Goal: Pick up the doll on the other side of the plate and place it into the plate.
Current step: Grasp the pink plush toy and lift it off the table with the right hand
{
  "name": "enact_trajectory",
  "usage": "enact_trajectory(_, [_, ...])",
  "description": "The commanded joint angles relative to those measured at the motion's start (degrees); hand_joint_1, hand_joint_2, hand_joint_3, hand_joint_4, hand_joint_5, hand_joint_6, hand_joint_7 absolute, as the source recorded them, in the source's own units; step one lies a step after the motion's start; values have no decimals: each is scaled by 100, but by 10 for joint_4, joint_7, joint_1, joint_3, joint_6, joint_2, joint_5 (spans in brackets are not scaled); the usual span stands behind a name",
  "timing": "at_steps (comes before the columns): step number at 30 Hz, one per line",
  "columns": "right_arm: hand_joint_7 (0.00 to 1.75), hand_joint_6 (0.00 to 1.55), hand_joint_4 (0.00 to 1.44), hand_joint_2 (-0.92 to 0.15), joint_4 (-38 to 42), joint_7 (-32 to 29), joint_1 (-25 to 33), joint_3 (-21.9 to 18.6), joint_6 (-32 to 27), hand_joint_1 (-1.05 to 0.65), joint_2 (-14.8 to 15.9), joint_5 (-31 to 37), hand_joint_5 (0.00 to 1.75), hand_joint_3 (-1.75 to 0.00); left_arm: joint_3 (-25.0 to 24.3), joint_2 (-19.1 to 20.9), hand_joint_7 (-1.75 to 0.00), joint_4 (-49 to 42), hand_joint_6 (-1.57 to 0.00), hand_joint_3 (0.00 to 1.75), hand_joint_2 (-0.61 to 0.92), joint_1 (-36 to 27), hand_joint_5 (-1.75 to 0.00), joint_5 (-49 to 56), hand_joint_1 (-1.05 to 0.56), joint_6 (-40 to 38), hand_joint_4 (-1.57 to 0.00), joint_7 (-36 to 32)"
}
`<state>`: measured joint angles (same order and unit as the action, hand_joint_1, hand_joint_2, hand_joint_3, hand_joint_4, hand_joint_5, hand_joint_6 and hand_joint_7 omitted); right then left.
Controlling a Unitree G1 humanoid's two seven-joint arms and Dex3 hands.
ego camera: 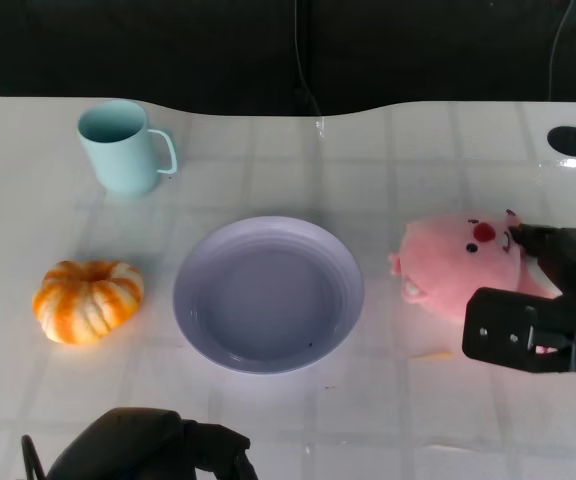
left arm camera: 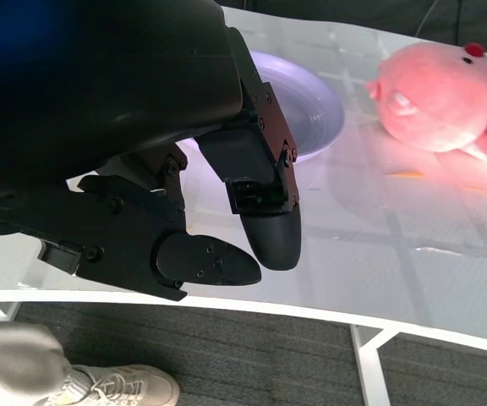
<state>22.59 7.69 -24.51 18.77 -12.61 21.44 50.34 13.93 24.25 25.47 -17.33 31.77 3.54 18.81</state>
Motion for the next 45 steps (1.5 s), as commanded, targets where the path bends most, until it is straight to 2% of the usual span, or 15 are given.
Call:
enact_trajectory(1, [6,48,62,-92,63,-18,-25,16,19,-66,-5,-14,13,-4,1,8,-64,13,-89,25,92,-7,-111,5,-29,-7,-80,10])
enact_trajectory(12, [4,62,83,-92,226,-67,-100,58,83,-58,-21,-43,14,-3,0,6,-63,40,-92,26,92,-19,-120,10,-27,-10,-78,9])
enact_trajectory(16, [7,74,96,-90,265,-95,-112,63,117,-44,-25,-58,19,-1,4,5,-67,50,-90,30,92,-21,-128,19,-26,-12,-76,9])
enact_trajectory(18, [4,95,93,-91,286,-127,-116,65,143,-29,-27,-62,69,0,6,3,-69,56,-88,34,92,-25,-131,21,-26,-17,-73,11])
enact_trajectory(19, [6,106,92,-91,297,-146,-118,69,160,-27,-27,-61,80,0,6,2,-69,57,-87,34,92,-26,-131,20,-25,-19,-72,11])
enact_trajectory(22, [9,124,90,-92,324,-184,-127,79,193,-27,-27,-60,104,-10,6,2,-72,53,-84,36,92,-24,-136,15,-25,-18,-70,10])
enact_trajectory(26, [8,125,86,-92,350,-214,-135,79,202,-25,-39,-72,103,-13,3,7,-77,47,-81,36,92,-16,-140,16,-25,-16,-68,10])
enact_trajectory(28, [11,128,84,-92,359,-229,-137,75,208,-24,-45,-79,121,-12,-1,8,-78,40,-81,34,92,-12,-139,11,-25,-12,-69,7])
enact_trajectory(30, [49,114,82,-90,360,-248,-139,69,206,-24,-50,-87,149,-13,-4,8,-78,35,-81,34,92,-9,-133,8,-25,-12,-70,8])
enact_trajectory(34, [70,106,85,-86,358,-283,-135,58,208,-22,-57,-106,145,-21,-4,12,-78,29,-81,33,92,-7,-127,9,-26,-9,-71,8])
enact_trajectory(35, [86,101,85,-79,353,-295,-132,52,213,-21,-58,-113,152,-35,-4,13,-77,27,-81,32,92,-6,-129,9,-25,-5,-71,7])
enact_trajectory(36, [126,88,85,-65,345,-299,-128,46,214,-19,-59,-121,165,-63,-4,13,-77,25,-81,30,92,-6,-130,9,-25,-4,-72,6])
enact_trajectory(37, [143,82,85,-59,338,-300,-126,42,214,-18,-59,-127,170,-77,-4,12,-77,24,-82,30,92,-7,-130,9,-25,-3,-71,5])
enact_trajectory(41, [163,75,86,-41,271,-295,-106,19,212,-17,-54,-151,174,-110,-4,10,-72,16,-84,30,92,-7,-114,6,-26,5,-75,1])
enact_trajectory(45, [174,73,88,-38,195,-279,-88,0,207,-15,-48,-166,175,-121,-4,8,-72,16,-85,30,92,-6,-114,5,-27,1,-77,6])
